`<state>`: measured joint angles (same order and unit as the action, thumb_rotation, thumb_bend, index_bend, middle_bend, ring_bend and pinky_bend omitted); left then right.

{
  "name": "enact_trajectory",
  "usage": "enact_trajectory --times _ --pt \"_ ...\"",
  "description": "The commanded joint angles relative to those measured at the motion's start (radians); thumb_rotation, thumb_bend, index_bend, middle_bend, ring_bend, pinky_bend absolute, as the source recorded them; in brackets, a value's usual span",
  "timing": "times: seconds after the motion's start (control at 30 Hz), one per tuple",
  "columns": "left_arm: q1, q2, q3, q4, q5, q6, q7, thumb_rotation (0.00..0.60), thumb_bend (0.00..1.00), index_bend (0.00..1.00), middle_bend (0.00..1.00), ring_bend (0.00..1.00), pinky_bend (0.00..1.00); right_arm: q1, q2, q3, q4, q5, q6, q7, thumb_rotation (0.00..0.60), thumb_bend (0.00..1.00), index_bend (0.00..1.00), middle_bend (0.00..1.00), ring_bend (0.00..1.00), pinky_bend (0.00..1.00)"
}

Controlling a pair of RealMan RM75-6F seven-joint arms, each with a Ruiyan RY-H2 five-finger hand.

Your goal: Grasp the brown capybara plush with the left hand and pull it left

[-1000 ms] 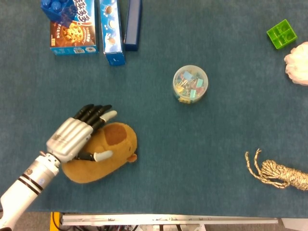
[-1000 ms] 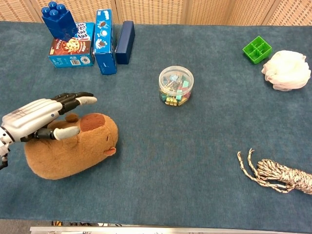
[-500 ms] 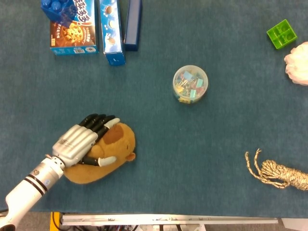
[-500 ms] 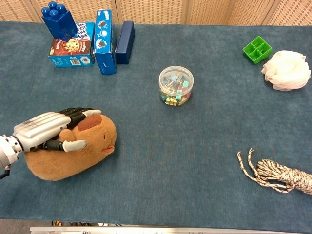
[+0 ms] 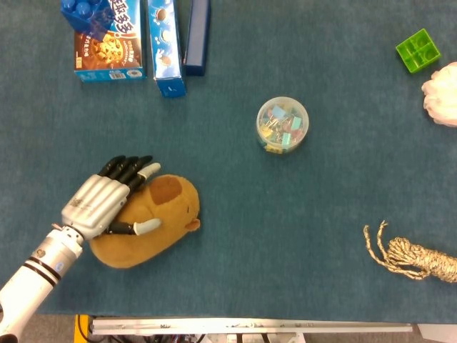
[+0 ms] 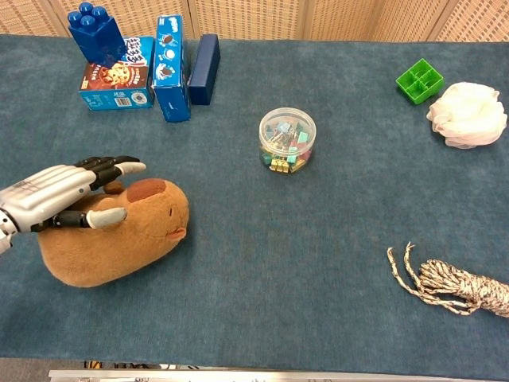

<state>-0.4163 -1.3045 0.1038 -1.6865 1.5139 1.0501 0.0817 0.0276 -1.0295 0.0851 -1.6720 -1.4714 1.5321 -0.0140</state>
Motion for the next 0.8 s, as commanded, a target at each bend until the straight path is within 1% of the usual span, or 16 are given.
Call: enact_trajectory --times 0.03,0.2,0.3,0.57,0.8 --pt "0.001 -0.001 -0.001 -0.011 0.026 0.017 -0.006 0.000 0.00 0.00 0.04 0.03 0.00 -0.002 0.000 0.000 0.001 -0.001 0.002 0.003 0.600 0.25 0.32 0.39 0.28 0.23" --pt "-0.005 -0.021 0.007 -0.003 0.073 0.025 -0.014 0.000 0.00 0.00 0.04 0.03 0.00 -0.007 0.003 -0.001 0.004 -0.001 0.009 0.007 0.600 0.25 0.32 0.39 0.28 0.23" --pt "-0.011 -0.036 0.011 0.013 0.074 0.008 -0.013 0.000 0.00 0.00 0.04 0.03 0.00 -0.010 0.004 -0.002 0.004 -0.001 0.011 0.010 0.600 0.25 0.32 0.39 0.28 0.23" --pt "-0.016 -0.064 0.021 0.056 0.018 -0.053 0.001 0.000 0.00 0.00 0.03 0.03 0.00 -0.013 0.002 -0.002 0.008 0.000 0.012 0.013 0.600 0.25 0.32 0.39 0.28 0.23" --pt "-0.004 -0.056 0.023 0.062 -0.026 -0.060 0.029 0.000 0.00 0.00 0.03 0.03 0.00 -0.010 -0.003 -0.001 0.014 -0.001 0.007 0.016 0.600 0.25 0.32 0.39 0.28 0.23"
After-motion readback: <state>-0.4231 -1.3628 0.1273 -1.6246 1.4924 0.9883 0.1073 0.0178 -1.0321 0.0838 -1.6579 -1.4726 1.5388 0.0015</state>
